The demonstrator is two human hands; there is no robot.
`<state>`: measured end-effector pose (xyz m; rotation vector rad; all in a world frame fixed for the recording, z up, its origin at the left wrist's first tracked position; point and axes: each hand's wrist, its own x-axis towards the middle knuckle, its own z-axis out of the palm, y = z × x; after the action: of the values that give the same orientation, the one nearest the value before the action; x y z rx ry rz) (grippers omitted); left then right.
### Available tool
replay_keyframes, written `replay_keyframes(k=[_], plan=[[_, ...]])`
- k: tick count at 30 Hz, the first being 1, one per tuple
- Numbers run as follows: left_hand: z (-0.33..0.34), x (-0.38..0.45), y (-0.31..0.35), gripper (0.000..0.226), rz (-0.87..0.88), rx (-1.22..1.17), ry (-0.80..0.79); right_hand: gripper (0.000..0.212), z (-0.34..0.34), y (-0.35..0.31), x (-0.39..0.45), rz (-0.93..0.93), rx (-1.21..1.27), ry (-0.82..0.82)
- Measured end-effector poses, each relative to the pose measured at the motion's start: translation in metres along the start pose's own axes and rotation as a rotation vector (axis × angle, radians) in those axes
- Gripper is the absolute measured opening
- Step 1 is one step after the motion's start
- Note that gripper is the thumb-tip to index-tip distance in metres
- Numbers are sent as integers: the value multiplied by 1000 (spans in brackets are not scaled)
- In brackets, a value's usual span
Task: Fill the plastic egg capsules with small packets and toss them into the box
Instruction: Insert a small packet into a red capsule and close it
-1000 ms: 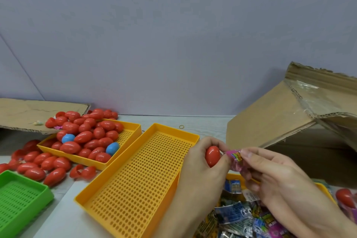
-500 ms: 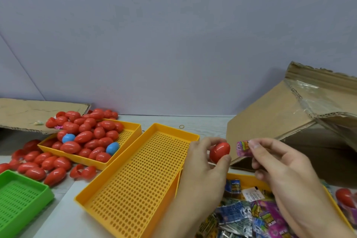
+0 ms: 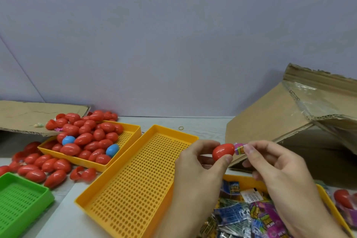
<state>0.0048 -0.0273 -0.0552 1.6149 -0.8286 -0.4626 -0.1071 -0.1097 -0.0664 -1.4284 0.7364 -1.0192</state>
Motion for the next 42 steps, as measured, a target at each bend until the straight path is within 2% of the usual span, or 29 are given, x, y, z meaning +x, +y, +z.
replay_keyframes(k=[19, 21, 25, 29, 37, 39, 42], plan=[[-15, -4, 2, 20, -84, -14, -110, 24, 1, 0, -2, 4, -7, -93], [-15, -3, 2, 18, -87, -67, -90, 29, 1, -1, -2, -8, -16, -90], [-16, -2, 3, 13, -71, -117, -12, 14, 2, -2, -1, -35, -19, -79], [-18, -1, 4, 13, -77, -126, 15, 13, 1, -3, -1, -46, -23, -67], [-20, 0, 1, 7, -120, -115, -72, 16, 1, -5, -1, -60, -7, -27], [-19, 0, 1, 4, -122, -116, -114, 16, 1, -6, -2, -62, -12, -58], [-19, 0, 0, 12, -113, -105, -129, 18, 1, -7, -3, -64, -23, -107]])
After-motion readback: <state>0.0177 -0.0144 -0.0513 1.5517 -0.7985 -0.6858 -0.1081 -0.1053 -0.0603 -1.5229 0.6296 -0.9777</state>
